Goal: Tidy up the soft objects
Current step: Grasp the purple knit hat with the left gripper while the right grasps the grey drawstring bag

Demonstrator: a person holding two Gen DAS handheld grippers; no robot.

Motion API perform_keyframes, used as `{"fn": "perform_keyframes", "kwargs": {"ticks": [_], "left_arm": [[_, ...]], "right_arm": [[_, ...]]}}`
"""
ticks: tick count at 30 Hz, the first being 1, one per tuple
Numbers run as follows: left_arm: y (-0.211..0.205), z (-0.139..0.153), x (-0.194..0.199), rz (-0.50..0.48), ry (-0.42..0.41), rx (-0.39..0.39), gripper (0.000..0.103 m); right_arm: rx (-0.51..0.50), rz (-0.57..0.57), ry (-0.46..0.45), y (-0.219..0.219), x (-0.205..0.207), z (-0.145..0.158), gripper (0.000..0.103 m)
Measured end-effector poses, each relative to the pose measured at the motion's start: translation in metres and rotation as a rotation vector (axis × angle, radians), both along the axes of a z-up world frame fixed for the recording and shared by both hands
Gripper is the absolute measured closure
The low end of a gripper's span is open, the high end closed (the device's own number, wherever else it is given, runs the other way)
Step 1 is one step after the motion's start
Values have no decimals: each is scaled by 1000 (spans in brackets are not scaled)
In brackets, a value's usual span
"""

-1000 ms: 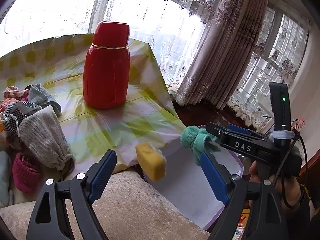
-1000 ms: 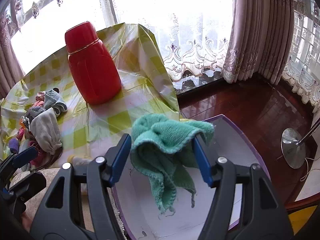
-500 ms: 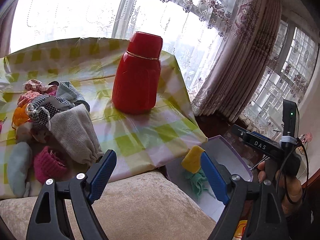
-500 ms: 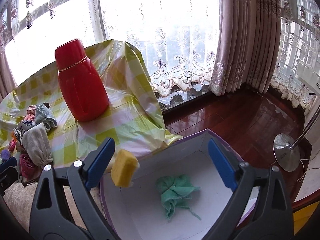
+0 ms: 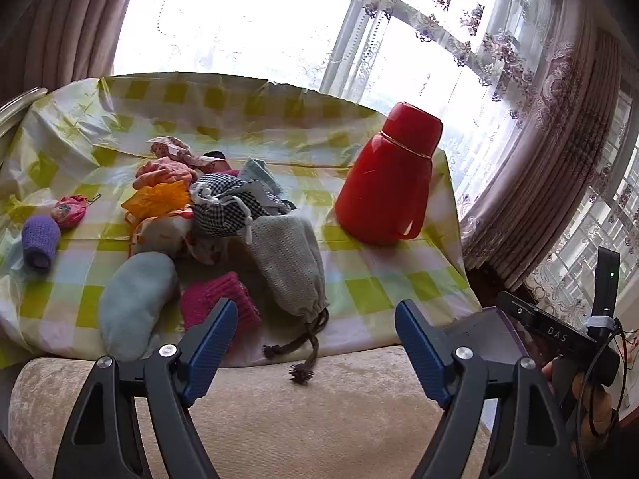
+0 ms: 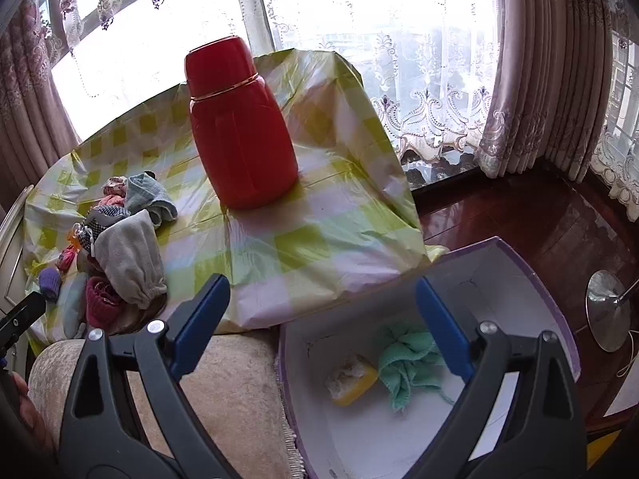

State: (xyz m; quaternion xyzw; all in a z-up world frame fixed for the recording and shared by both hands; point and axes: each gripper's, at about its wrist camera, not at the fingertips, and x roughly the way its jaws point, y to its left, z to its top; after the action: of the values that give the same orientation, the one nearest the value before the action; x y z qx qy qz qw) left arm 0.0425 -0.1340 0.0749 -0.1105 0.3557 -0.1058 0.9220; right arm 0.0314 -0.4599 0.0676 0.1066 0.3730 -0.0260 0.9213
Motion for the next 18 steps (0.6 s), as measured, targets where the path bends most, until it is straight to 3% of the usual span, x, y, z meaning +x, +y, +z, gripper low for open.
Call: {"fn": "perform_keyframes", "kwargs": {"ticks": [2,9,18], "left_arm": [[24,-3,-2,78,3,31,30],[119,-18,-5,353,40,60,30],[183,-41,17,492,106,33,30]], "right_arm": [[14,38,9,21,5,-4,8],[22,178,47,92,33,-14,8],[-27,330,56,158,68,-22,8]]}}
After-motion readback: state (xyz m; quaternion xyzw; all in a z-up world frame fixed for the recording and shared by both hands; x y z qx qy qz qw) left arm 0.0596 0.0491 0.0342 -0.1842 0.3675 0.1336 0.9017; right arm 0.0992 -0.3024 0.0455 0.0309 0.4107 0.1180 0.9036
